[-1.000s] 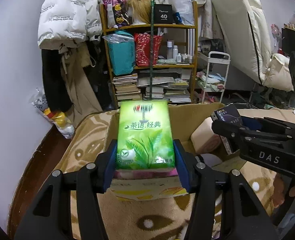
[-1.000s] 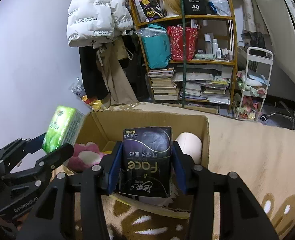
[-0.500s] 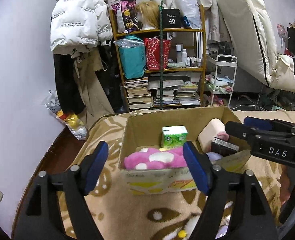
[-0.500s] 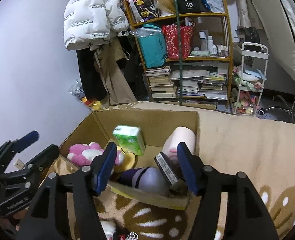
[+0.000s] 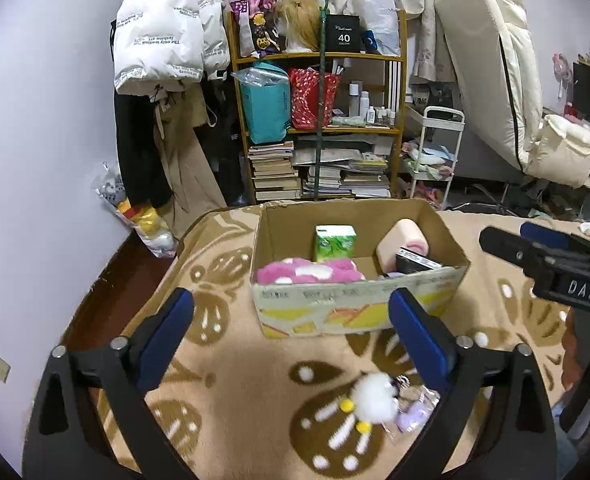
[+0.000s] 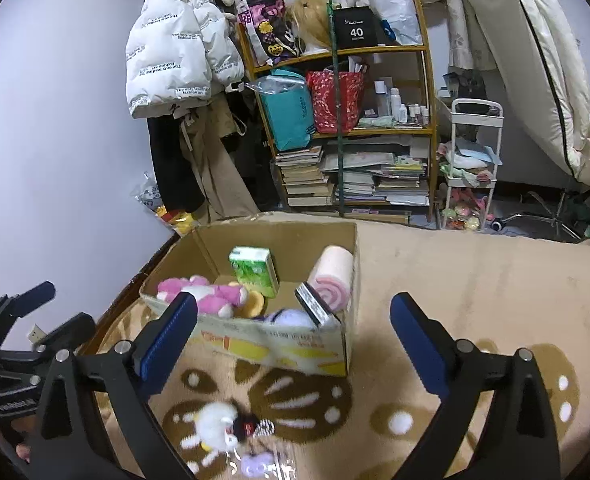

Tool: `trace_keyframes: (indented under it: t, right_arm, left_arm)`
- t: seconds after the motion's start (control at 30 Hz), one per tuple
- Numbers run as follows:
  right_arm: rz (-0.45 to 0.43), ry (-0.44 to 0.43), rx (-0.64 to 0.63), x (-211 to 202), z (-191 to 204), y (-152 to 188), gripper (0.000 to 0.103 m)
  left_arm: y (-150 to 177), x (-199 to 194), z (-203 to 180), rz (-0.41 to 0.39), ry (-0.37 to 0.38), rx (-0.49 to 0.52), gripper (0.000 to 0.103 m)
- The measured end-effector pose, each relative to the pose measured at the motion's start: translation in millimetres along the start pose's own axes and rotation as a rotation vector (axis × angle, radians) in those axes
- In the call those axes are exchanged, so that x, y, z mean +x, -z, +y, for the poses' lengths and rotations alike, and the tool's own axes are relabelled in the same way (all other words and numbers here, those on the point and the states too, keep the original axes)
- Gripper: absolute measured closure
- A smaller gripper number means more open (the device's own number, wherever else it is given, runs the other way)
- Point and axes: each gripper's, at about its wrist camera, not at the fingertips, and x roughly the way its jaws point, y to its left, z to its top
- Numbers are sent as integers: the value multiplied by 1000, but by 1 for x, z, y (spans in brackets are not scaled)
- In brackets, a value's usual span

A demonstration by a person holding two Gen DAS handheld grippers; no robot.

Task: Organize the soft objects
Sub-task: 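Withdraw both grippers and lower them toward the chick plush and clear bag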

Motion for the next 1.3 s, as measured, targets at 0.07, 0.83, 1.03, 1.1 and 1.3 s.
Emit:
trace_keyframes:
  t: [0.07,0.83,1.03,1.1,1.3]
  right_arm:
    - [15,9,-9,-7,0,5,1]
    - [160,27,-98,-16,23,67,1]
    - [210,29,-97,3,20,74,1]
    - [220,27,-98,8,19,75,1]
    - [268,15,-79,24,13,79,1]
  left_arm:
    - [3,-9,-1,-1,-4,4,6]
    - [29,-3,-1,103,46,1,5]
    - [24,23,-4,143,75,15,5]
    - [24,31,-8,154,75,33,5]
    - [29,62,-13,220,112,26,5]
